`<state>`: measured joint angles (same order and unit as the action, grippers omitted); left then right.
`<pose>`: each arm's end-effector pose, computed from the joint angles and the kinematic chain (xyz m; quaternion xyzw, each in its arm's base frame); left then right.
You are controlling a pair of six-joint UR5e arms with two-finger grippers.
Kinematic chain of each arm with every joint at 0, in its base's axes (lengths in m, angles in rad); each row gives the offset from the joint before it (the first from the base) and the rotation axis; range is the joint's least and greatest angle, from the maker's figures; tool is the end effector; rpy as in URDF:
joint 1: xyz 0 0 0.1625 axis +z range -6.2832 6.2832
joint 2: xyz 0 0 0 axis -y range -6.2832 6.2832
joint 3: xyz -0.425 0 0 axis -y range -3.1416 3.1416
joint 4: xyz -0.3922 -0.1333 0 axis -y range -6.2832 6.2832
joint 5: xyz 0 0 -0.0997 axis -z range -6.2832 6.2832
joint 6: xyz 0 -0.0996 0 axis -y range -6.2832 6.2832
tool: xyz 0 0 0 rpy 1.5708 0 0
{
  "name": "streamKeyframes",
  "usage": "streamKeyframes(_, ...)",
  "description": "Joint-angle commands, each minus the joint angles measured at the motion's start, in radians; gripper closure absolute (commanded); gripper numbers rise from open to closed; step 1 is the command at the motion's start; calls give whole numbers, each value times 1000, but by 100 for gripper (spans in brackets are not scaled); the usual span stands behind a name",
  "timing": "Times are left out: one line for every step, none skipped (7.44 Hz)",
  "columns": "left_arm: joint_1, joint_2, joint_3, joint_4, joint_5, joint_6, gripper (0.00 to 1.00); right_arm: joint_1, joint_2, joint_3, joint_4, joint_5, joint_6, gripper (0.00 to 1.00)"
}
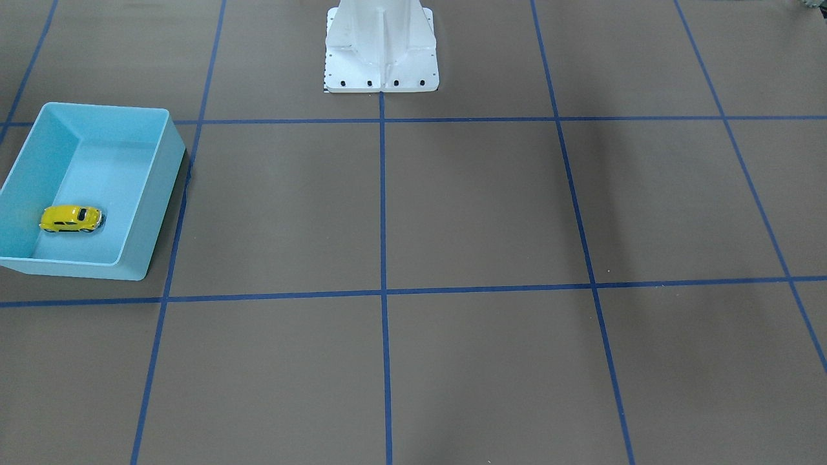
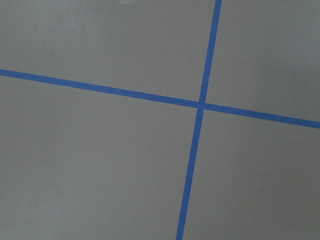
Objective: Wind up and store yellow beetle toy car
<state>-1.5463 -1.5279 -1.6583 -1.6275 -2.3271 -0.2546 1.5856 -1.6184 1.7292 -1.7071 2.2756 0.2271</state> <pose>-0.0532 -0.4815 0.6316 -0.0047 0.3717 -0.0880 0.9242 0.0757 -0.4662 0.6220 -0.0485 -0.3419 0.1176 0.9311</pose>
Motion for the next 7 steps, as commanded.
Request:
streamKeyframes(0, -2, 0, 0, 0, 0, 0, -1, -8, 18, -6, 11, -103, 1)
streamKeyframes(0, -2, 0, 0, 0, 0, 0, -1, -6, 6, 1, 59, -104, 1)
streamKeyframes(0, 0, 0, 0, 0, 0, 0, -1, -9, 15, -3, 65, -107, 1)
streamKeyframes(0, 0, 0, 1, 0, 0, 0, -1, -9, 6, 1, 65, -106, 1)
streamKeyframes(0, 0, 0, 2, 0, 0, 0, -1, -8, 4, 1, 65, -106, 1)
streamKeyframes(0, 0, 0, 2, 0, 0, 0, -1, -6, 7, 1, 65, -106, 1)
streamKeyframes(0, -2, -1, 2, 0, 0, 0, -1, -5, 6, 3, 67, -104, 1)
